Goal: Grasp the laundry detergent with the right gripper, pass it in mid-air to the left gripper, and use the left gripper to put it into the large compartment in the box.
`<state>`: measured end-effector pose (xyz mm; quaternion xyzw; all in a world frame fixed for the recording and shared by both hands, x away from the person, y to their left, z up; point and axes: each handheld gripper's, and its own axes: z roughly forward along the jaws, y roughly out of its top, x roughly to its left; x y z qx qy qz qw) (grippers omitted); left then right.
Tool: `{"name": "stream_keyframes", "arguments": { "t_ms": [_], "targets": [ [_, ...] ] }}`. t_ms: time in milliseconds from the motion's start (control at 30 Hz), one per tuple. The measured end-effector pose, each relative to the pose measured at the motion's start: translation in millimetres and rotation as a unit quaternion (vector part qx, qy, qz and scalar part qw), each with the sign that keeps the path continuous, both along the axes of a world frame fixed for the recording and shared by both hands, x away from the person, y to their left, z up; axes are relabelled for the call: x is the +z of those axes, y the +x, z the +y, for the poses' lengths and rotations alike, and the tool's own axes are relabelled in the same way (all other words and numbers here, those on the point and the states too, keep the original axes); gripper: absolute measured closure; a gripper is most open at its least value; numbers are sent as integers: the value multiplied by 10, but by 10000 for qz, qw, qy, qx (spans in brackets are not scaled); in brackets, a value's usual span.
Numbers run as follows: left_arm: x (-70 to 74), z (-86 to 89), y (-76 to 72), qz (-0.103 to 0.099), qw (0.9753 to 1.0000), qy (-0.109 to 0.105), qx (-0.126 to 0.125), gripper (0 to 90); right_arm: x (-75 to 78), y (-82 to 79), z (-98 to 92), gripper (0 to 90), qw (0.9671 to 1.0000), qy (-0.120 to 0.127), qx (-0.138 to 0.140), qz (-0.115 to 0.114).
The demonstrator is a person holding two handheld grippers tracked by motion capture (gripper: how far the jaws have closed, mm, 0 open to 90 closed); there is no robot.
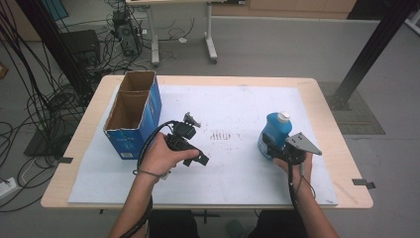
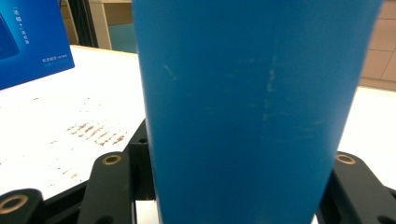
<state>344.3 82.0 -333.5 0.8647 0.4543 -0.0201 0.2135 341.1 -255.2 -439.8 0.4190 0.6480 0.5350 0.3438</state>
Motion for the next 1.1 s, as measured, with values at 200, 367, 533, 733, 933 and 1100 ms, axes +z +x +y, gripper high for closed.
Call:
{"name": "stream_keyframes", "arguments": {
  "t_ms": [200, 367, 533, 733, 933, 1100],
  "targets": [
    [2, -9, -5, -4, 10000, 0, -8, 124, -2, -1, -1, 439, 10000, -2, 5, -12],
    [26, -23, -1, -25, 10000, 5, -21, 123, 0, 2, -7, 441, 10000, 2, 27, -4],
    [71, -20, 17, -64, 10000, 11, -44, 123, 10, 6, -10, 443, 10000, 7, 47, 36],
    [135, -18, 50, -115, 9999, 48, -65, 124, 32, 16, -34, 444, 9999, 41, 111, 100],
    [219, -18, 93, -162, 9997, 104, -117, 123, 161, 28, -58, 444, 9997, 18, 216, 116],
    [321, -26, 148, -195, 9996, 119, -191, 123, 276, 62, -77, 444, 9990, -85, 388, 214]
  ]
}}
